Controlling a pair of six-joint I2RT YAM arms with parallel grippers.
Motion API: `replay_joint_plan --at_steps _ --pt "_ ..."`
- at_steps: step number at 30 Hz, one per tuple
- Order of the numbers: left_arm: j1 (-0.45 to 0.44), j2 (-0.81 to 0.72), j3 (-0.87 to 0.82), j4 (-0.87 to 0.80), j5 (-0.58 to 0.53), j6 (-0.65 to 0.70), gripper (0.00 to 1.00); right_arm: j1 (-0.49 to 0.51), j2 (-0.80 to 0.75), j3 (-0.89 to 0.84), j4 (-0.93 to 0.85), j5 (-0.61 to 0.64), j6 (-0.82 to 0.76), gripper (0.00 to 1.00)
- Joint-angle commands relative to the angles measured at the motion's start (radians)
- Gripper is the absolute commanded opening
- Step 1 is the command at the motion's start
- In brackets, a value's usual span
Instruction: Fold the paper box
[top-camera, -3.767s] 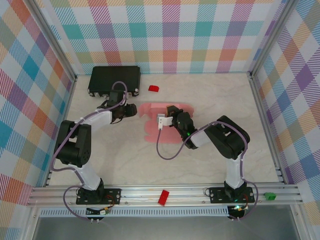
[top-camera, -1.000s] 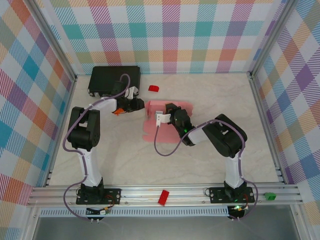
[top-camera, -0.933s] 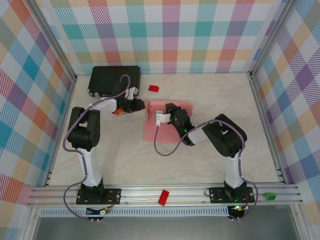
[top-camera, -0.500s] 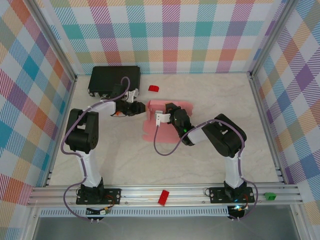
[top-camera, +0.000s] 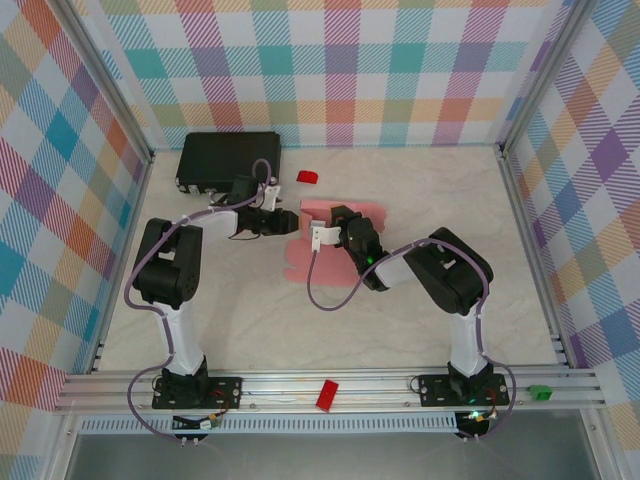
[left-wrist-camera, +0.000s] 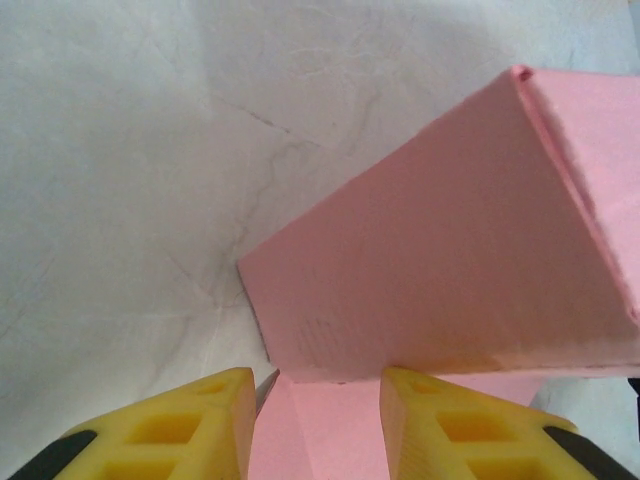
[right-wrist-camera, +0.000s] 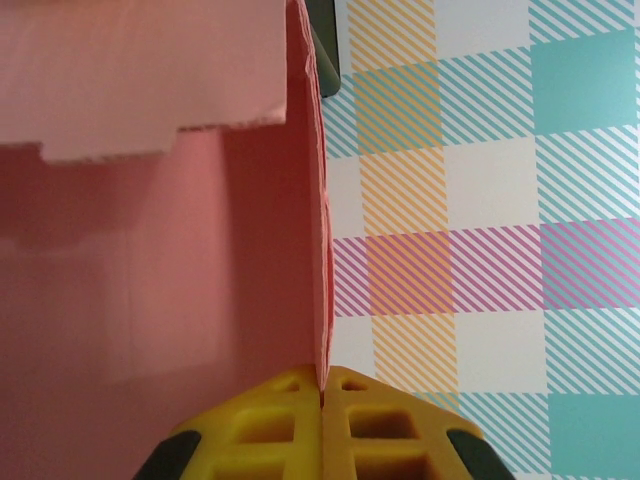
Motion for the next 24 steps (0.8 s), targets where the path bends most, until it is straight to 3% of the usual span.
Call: replay_joint_plan --at_steps 1,15,21,24 --pt "-0.010 -0.031 -0.024 0.106 0.032 0.047 0.38 0.006 0.018 0.022 -0.028 0.006 0.017 0.06" --pt "-0.028 -0.061 -0.062 0.079 0.078 0.124 0.29 0.006 0.026 0.038 -0.053 0.006 0.018 0.06" --pt "-0.027 -0.068 -0.070 0.072 0.096 0.161 0.32 0.006 0.029 0.037 -0.049 0.007 0.018 0.06" --pt "-0.027 -0.048 -0.052 0.077 0.053 0.159 0.34 0.006 0.026 0.035 -0.050 0.006 0.019 0.06"
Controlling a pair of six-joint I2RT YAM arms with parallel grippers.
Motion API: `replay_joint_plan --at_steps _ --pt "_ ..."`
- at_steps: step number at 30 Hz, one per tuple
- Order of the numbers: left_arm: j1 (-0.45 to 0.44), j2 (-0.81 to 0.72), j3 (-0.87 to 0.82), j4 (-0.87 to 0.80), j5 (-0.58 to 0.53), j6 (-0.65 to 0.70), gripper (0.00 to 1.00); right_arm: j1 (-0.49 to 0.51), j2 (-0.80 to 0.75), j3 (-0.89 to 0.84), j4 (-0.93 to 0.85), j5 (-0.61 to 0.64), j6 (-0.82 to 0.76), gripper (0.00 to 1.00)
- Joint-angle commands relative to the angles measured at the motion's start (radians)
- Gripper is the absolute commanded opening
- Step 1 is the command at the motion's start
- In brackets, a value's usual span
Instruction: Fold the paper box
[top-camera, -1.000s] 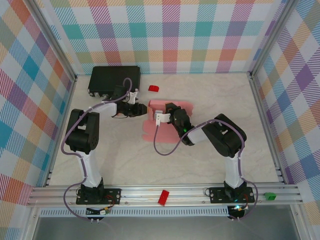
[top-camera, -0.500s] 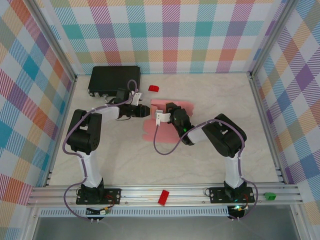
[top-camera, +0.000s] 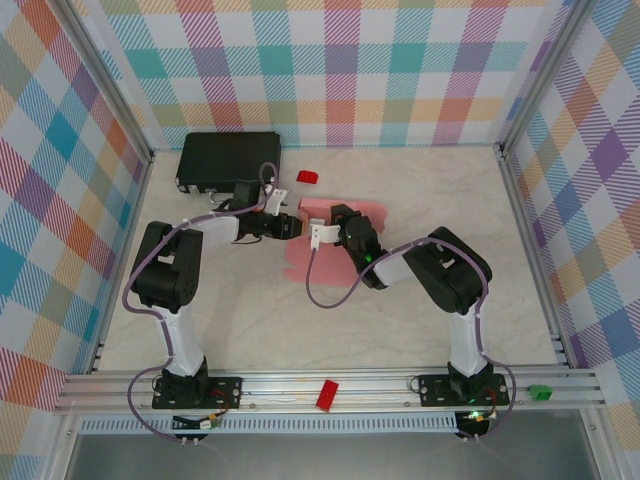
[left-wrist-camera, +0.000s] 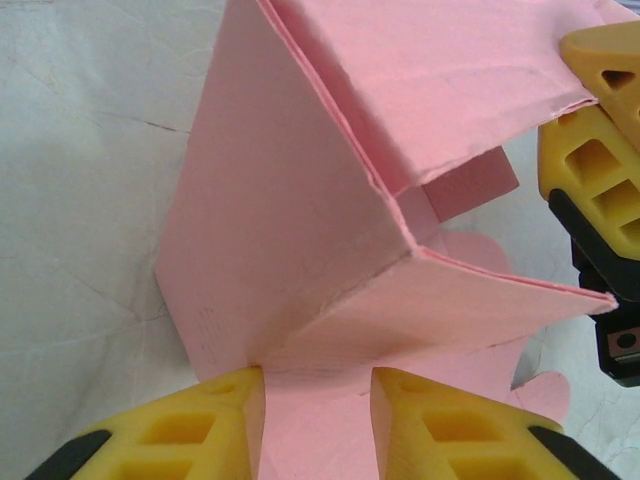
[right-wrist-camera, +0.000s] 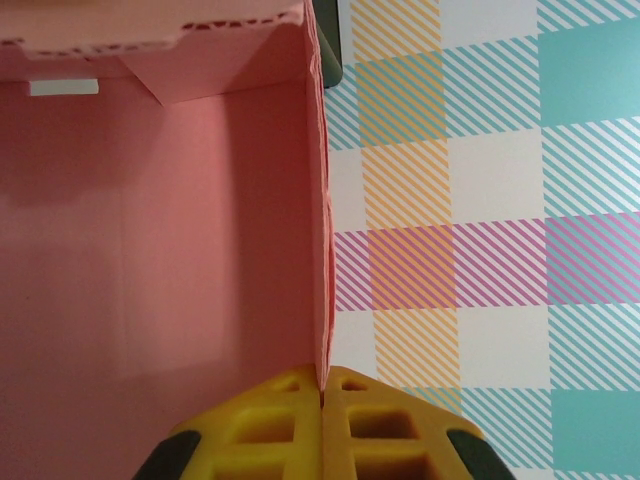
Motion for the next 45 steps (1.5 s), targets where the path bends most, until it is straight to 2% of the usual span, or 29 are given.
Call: replay_joint_plan --at_steps 1,19,29,39,45 --pt "-0.005 -0.008 0.014 0.014 -0.038 0.024 0.35 0.007 0.018 0.010 -0.026 -0.010 0.017 0.06" --pt "-0.029 -0.019 0.006 0.056 -0.231 0.004 0.38 0.008 0.008 0.001 -0.027 -0.006 0.020 0.06" --pt "-0.031 -0.071 -0.017 0.025 -0.130 0.041 0.39 0.008 0.010 0.003 -0.029 -0.004 0.020 0.06" --pt "-0.012 -0.187 -0.057 -0.079 -0.133 0.153 0.44 0.008 0.010 0.008 -0.029 -0.005 0.012 0.06" --pt "0.057 -0.233 -0.109 0.042 -0.081 0.099 0.47 0.008 0.008 0.009 -0.032 -0.007 0.010 0.06"
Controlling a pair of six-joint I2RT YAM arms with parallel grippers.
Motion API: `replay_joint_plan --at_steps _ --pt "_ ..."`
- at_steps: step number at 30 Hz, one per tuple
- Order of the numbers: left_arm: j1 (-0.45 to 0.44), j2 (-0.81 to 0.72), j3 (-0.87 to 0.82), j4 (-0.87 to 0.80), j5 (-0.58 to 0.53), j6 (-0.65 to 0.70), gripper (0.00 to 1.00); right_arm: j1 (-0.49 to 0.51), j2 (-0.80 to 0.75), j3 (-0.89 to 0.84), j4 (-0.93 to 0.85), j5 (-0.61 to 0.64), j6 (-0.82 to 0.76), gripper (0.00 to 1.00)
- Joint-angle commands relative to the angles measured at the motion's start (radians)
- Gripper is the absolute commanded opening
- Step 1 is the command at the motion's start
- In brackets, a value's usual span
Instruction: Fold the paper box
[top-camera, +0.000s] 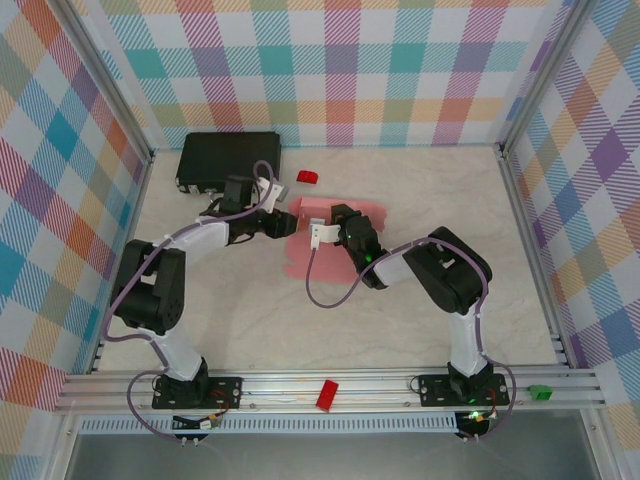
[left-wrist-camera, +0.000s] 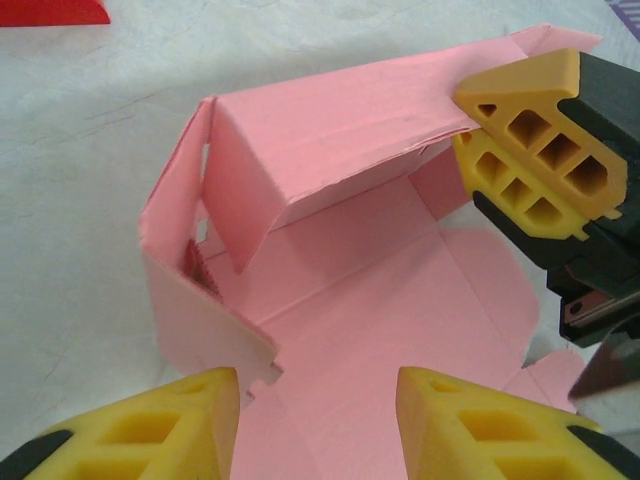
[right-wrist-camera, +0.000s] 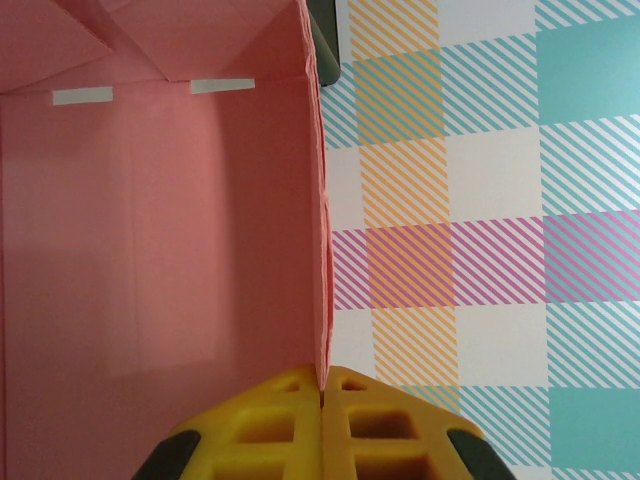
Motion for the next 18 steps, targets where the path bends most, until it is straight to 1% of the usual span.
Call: replay_joint_plan --at_steps 1,5,7,9,11,14,18 --pt "0.057 -0.045 -0.045 0.102 0.062 -0.038 0.48 0.008 0.009 0.010 -0.032 -0.011 0.010 0.07" --pt "0.102 -0.041 -0.087 0.242 0.129 -0.111 0.54 0.008 0.012 0.011 -0.035 -0.010 0.012 0.07" --pt "0.113 -0.026 -0.103 0.289 0.110 -0.126 0.62 0.008 0.013 0.014 -0.034 -0.011 0.013 0.06" --pt "0.118 0.001 -0.097 0.308 0.064 -0.125 0.64 0.008 0.013 0.016 -0.036 -0.011 0.015 0.07" --pt "0.124 0.038 -0.066 0.290 0.028 -0.134 0.64 0.008 0.013 0.017 -0.036 -0.011 0.013 0.06" --pt "0.129 0.098 0.013 0.225 0.044 -0.132 0.62 0.008 0.015 0.017 -0.039 -0.012 0.010 0.07" --pt "0.129 0.165 0.132 0.049 0.000 -0.126 0.58 0.008 0.018 0.019 -0.038 -0.010 0.013 0.07"
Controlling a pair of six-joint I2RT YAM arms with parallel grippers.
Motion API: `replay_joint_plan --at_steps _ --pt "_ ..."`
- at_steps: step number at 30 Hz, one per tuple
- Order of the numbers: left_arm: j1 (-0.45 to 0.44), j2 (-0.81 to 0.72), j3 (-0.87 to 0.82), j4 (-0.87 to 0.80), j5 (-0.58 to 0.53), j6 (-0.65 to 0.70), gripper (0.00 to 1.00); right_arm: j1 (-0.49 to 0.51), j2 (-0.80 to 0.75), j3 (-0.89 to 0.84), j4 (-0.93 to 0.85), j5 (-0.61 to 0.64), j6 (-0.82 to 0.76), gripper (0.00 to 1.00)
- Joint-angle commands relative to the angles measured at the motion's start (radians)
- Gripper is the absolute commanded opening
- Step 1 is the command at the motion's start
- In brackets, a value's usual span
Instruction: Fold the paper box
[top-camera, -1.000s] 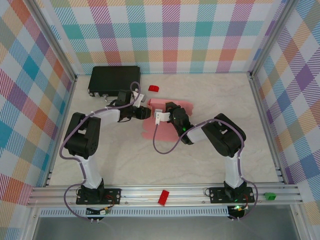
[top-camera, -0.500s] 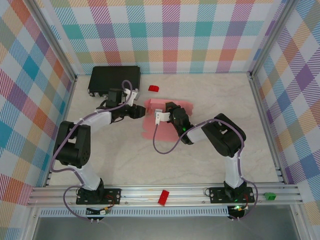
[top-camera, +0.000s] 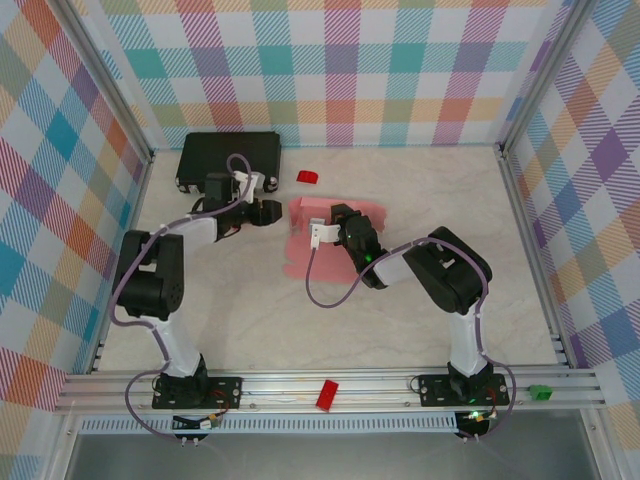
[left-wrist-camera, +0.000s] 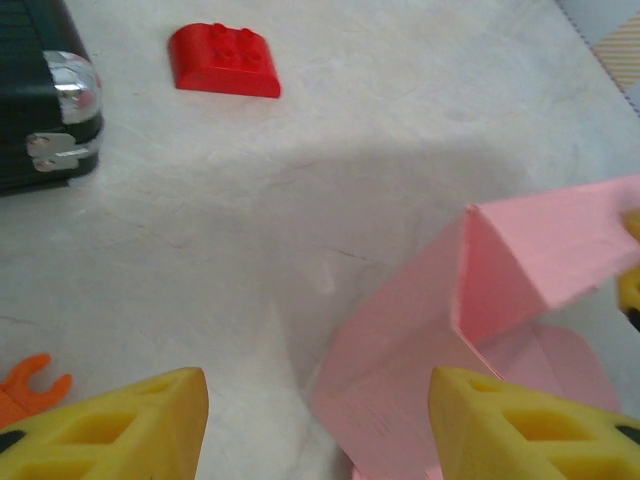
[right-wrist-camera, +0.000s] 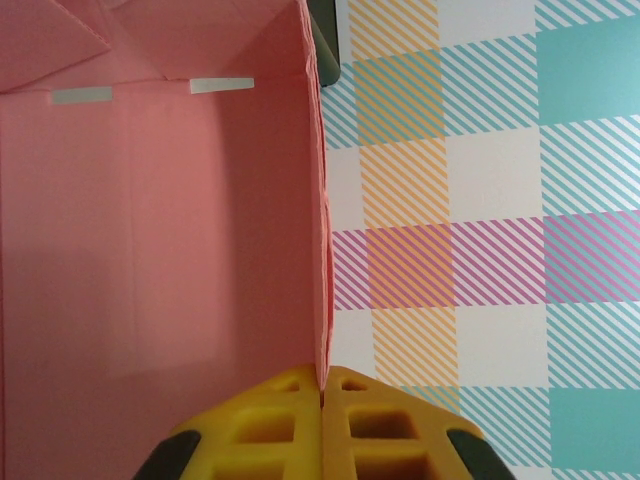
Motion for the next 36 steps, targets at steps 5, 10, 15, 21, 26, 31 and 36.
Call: replay_joint_plan --at_steps 5,10,15,21,26,31,36 --pt "0.003 0.095 0.169 -0.258 -0.008 -0.001 0.55 0.007 0.024 0.021 -0.036 -0.011 0.014 0.07" --pt "-0.014 0.159 0.260 -0.389 0.013 0.031 0.53 0.008 0.033 0.035 -0.038 -0.012 0.012 0.07" --pt "-0.027 0.166 0.267 -0.444 0.059 0.056 0.52 0.008 0.036 0.040 -0.042 -0.012 0.012 0.07" --pt "-0.057 0.160 0.272 -0.453 0.104 0.103 0.52 0.008 0.038 0.044 -0.042 -0.011 0.012 0.07" --pt "-0.080 0.159 0.279 -0.452 0.094 0.123 0.52 0.008 0.035 0.043 -0.041 -0.011 0.010 0.07" --pt "-0.099 0.164 0.291 -0.454 0.083 0.135 0.52 0.008 0.032 0.044 -0.047 -0.011 0.010 0.07" --pt "-0.115 0.158 0.287 -0.428 0.055 0.138 0.53 0.008 0.031 0.043 -0.046 -0.010 0.010 0.07"
